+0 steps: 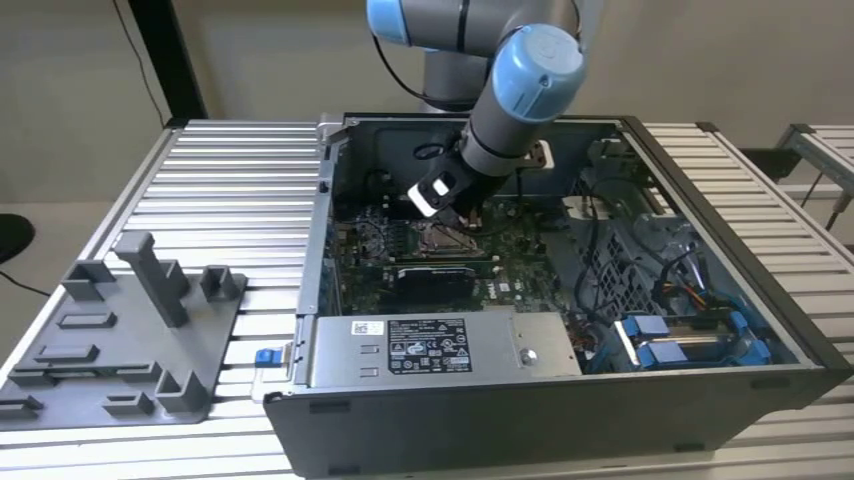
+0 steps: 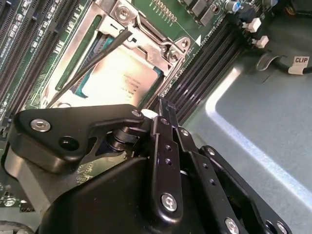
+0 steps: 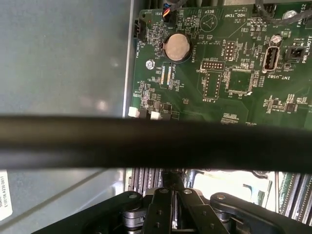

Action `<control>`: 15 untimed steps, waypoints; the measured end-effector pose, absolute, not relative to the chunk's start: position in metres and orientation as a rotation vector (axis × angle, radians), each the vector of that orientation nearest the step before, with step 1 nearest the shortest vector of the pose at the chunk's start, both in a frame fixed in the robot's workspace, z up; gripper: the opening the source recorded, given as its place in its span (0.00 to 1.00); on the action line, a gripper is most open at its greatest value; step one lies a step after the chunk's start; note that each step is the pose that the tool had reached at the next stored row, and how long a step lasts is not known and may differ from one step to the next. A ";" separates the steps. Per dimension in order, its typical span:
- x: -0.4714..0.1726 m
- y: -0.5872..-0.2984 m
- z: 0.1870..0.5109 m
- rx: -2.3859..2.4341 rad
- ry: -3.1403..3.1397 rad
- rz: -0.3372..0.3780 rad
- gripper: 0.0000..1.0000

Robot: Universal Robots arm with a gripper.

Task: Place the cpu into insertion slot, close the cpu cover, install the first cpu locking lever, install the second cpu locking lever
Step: 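Install the second cpu locking lever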

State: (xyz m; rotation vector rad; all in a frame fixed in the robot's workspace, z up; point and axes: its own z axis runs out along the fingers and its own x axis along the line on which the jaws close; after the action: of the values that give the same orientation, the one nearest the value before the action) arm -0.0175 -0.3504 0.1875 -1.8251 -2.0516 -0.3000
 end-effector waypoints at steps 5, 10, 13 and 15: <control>-0.017 -0.350 0.186 -1.821 -2.040 -0.316 0.00; -0.017 -0.350 0.186 -1.816 -2.032 -0.328 0.00; -0.018 -0.350 0.194 -1.819 -2.025 -0.331 0.00; -0.019 -0.350 0.197 -1.818 -2.015 -0.342 0.00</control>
State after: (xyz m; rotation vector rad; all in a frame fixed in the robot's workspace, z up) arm -0.0190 -0.3504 0.1973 -1.8179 -2.0150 -0.3417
